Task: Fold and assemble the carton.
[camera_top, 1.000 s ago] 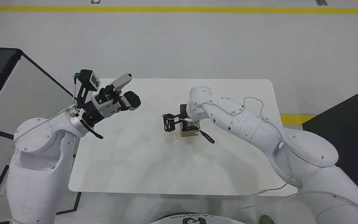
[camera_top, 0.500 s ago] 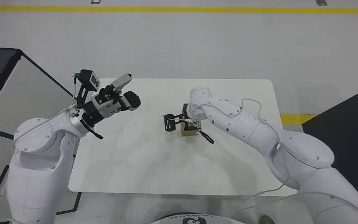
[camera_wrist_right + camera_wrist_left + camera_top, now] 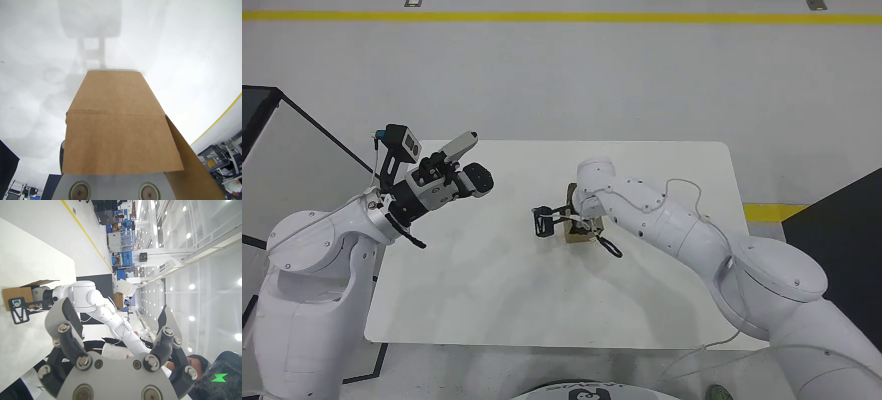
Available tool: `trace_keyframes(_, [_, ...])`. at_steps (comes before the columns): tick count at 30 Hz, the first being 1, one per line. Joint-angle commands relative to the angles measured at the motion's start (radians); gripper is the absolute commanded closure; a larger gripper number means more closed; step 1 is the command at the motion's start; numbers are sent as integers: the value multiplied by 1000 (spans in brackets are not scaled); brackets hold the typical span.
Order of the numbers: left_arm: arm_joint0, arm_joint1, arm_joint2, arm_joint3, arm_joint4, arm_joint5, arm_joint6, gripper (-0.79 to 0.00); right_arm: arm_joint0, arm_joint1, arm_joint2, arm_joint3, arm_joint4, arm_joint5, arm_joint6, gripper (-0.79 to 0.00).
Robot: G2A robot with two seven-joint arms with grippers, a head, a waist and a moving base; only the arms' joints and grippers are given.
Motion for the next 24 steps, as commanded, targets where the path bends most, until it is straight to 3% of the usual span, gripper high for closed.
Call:
trace_keyframes(1, [0,0,0,0,0,0,0,-785,4,0,8,0,4,-2,-1,0])
trace_keyframes(24, [0,0,0,0,0,0,0,-785,-46,93,137,-184,-15,57,58,0])
